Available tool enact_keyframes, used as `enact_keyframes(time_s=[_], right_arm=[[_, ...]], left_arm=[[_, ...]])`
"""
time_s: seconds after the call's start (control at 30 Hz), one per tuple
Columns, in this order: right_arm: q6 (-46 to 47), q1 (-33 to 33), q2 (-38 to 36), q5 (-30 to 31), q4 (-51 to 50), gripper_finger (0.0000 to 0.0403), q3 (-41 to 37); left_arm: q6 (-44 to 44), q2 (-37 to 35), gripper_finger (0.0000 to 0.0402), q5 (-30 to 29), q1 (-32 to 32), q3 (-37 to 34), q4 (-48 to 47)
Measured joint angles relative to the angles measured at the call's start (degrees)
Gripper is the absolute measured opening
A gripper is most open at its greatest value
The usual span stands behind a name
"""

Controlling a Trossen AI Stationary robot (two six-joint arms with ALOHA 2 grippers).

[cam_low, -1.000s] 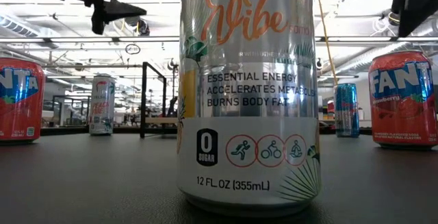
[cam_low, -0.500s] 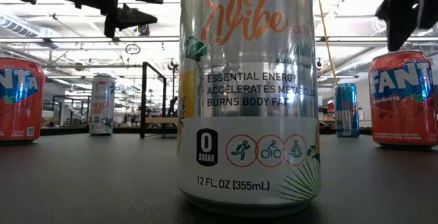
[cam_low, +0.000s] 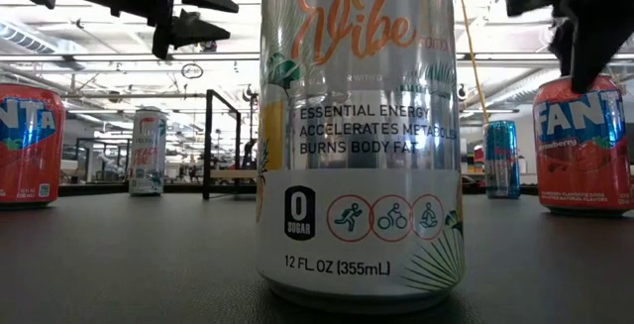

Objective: Place canned beverage on shelf
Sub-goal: Put the right red soda can on the shelf

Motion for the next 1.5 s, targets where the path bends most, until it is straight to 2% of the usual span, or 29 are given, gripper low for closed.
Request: enact_keyframes(time_s=[0.13, 0.33, 0.43, 0.63, 0.8, 0.93, 1.13, 1.33, 1.5], right_arm=[[2.27, -0.09, -0.04, -2.43, 3.12, 0.0377, -2.88], [4.98, -0.3, -0.08, -1.27, 5.11, 0.037, -3.34], [5.18, -0.4, -0.08, -0.69, 5.09, 0.0347, -3.34], [3.62, -1.17, -0.15, -0.8, 5.2, 0.0274, -3.34], [2.65, -1.21, -0.64, -2.46, 5.82, 0.0274, -2.77], [-1.29, -2.73, -1.79, -2.84, 4.23, 0.0274, 2.27], [-12.66, -9.85, -1.7, -2.45, -0.18, 0.0274, 10.64], [-26.18, -21.92, -0.38, -4.27, -0.47, 0.0274, 18.61], [-40.48, -32.09, 4.28, -5.23, -0.81, 0.0274, 26.13]], left_arm=[[-0.05, -0.01, 0.0259, 0.0, 0.0, 0.0, 0.01], [-1.82, -0.01, 0.0259, 0.0, 0.0, 0.0, 0.02], [-3.5, -0.01, 0.0259, -0.07, 0.0, 0.0, 0.01], [-3.53, 0.01, 0.0259, -0.17, 0.0, 0.0, 0.01], [-3.71, -0.01, 0.0259, -0.29, 0.0, 0.0, 0.01], [-4.57, 0.07, 0.0259, -0.46, 0.0, 0.0, 0.02], [-4.65, 0.62, 0.0259, -0.87, 0.0, 0.0, 0.06], [-6.5, 2.0, 0.0259, -0.92, 0.0, 0.0, 1.88], [-5.77, 3.88, 0.0259, -3.02, 0.64, 0.02, 1.98]])
